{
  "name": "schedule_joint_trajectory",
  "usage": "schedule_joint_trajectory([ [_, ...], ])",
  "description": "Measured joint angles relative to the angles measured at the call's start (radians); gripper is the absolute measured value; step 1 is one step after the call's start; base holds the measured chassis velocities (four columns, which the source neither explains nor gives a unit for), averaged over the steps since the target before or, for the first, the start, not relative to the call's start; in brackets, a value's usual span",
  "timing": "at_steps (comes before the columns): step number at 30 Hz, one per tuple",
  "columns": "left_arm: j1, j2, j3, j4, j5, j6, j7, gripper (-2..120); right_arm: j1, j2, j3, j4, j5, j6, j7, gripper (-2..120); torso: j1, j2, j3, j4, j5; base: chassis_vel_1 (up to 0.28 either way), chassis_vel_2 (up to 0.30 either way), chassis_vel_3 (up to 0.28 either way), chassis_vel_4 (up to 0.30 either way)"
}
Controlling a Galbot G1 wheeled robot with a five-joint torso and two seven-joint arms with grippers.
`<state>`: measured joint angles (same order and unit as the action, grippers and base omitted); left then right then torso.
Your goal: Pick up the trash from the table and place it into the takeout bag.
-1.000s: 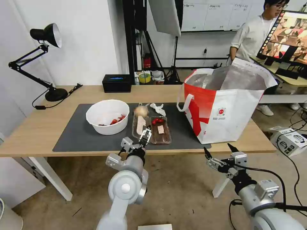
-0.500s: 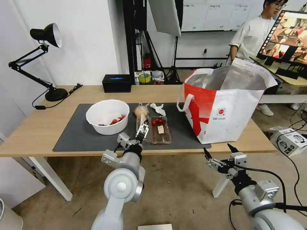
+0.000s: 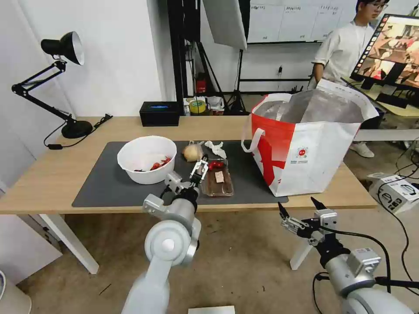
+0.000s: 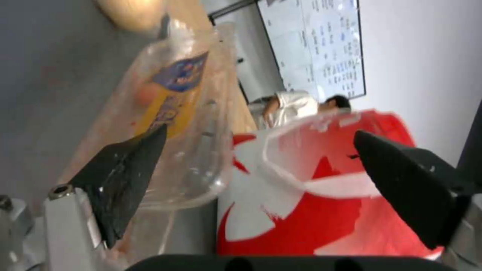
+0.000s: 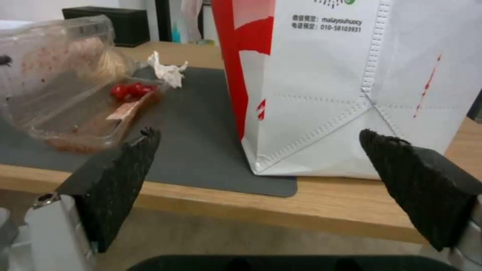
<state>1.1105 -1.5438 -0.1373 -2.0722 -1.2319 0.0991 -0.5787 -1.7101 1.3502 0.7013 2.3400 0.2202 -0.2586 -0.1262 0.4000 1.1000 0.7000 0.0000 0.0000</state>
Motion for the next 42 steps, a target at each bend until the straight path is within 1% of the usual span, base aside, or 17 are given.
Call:
schedule_joint_trajectory([
  [5,-0.023,-0.021,0.053,0.037,0.005,0.005,0.000,100,-0.016,0.012,0.014,0.008,0.000,0.014,0.000,100,0.000,0.000,0.000,0.0000,0.0000,0.000,0.000,0.000,0.000],
  [10,-0.048,-0.024,0.075,0.057,0.005,0.026,-0.007,100,-0.025,0.025,0.023,0.012,0.000,0.021,0.000,100,0.000,0.000,0.000,-0.0001,0.0000,0.000,0.000,0.000,0.000],
  [17,-0.057,0.022,0.071,0.045,-0.007,0.077,0.009,100,-0.042,0.044,0.037,0.017,-0.002,0.032,0.000,100,0.000,0.000,0.000,0.0000,0.0000,0.000,0.000,0.000,0.000],
  [19,-0.058,0.053,0.059,0.027,-0.006,0.133,0.052,100,-0.048,0.048,0.038,0.018,-0.004,0.038,0.000,100,0.000,0.000,0.000,0.0000,-0.0001,0.000,0.000,0.000,0.000],
  [21,-0.059,0.064,0.056,0.021,-0.005,0.149,0.069,100,-0.048,0.049,0.039,0.019,-0.004,0.039,0.000,100,0.000,0.000,0.000,0.0000,0.0000,0.000,0.000,0.000,0.000],
  [23,-0.070,0.130,0.067,0.013,0.073,0.190,0.170,99,-0.046,0.045,0.040,0.019,0.003,0.039,0.003,100,0.000,0.000,0.000,0.0000,-0.0001,0.000,0.000,0.000,0.000],
  [24,-0.070,0.130,0.067,0.013,0.073,0.190,0.170,99,-0.046,0.045,0.040,0.019,0.003,0.039,0.003,100,0.000,0.000,0.000,0.0000,-0.0001,0.000,0.000,0.000,0.000],
  [27,-0.111,0.236,0.093,0.023,0.220,0.228,0.280,89,-0.027,0.003,0.043,0.019,0.105,0.008,0.040,100,0.000,0.000,0.000,0.0001,-0.0002,0.000,0.000,0.000,0.000],
  [28,-0.111,0.236,0.093,0.023,0.220,0.228,0.280,89,-0.027,0.003,0.043,0.019,0.105,0.008,0.040,100,0.000,0.000,0.000,0.0001,-0.0002,0.000,0.000,0.000,0.000],
  [31,-0.169,0.328,0.123,0.060,0.347,0.230,0.378,74,-0.004,-0.052,0.042,0.015,0.295,-0.031,0.094,100,0.000,0.000,0.000,0.0000,-0.0001,0.000,0.000,0.000,0.000],
  [32,-0.169,0.328,0.123,0.060,0.347,0.230,0.378,74,-0.004,-0.052,0.042,0.015,0.295,-0.031,0.094,100,0.000,0.000,0.000,0.0000,-0.0001,0.000,0.000,0.000,0.000],
  [33,-0.187,0.357,0.139,0.079,0.396,0.221,0.416,69,0.009,-0.069,0.040,0.011,0.364,-0.037,0.110,100,0.000,0.000,0.000,0.0000,-0.0001,0.000,0.000,0.000,0.000],
  [35,-0.194,0.368,0.145,0.088,0.416,0.217,0.431,66,0.014,-0.075,0.039,0.009,0.391,-0.039,0.116,100,0.000,0.000,0.000,-0.0001,-0.0001,0.000,0.000,0.000,0.000],
  [37,-0.229,0.419,0.182,0.138,0.505,0.192,0.503,54,0.043,-0.105,0.035,0.000,0.523,-0.042,0.140,100,0.000,0.000,0.000,0.0000,-0.0001,0.000,0.000,0.000,0.000],
  [38,-0.238,0.430,0.191,0.156,0.533,0.185,0.526,49,0.053,-0.115,0.035,-0.005,0.556,-0.042,0.143,100,0.000,0.000,0.000,0.0001,-0.0001,0.000,0.000,0.000,0.000],
  [39,-0.238,0.430,0.191,0.156,0.533,0.185,0.526,49,0.053,-0.115,0.035,-0.005,0.556,-0.042,0.143,100,0.000,0.000,0.000,0.0001,-0.0001,0.000,0.000,0.000,0.000],
  [42,-0.256,0.439,0.219,0.206,0.592,0.169,0.562,36,0.083,-0.145,0.036,-0.022,0.614,-0.042,0.145,100,0.000,0.000,0.000,0.0000,-0.0001,0.000,0.000,0.000,0.000],
])
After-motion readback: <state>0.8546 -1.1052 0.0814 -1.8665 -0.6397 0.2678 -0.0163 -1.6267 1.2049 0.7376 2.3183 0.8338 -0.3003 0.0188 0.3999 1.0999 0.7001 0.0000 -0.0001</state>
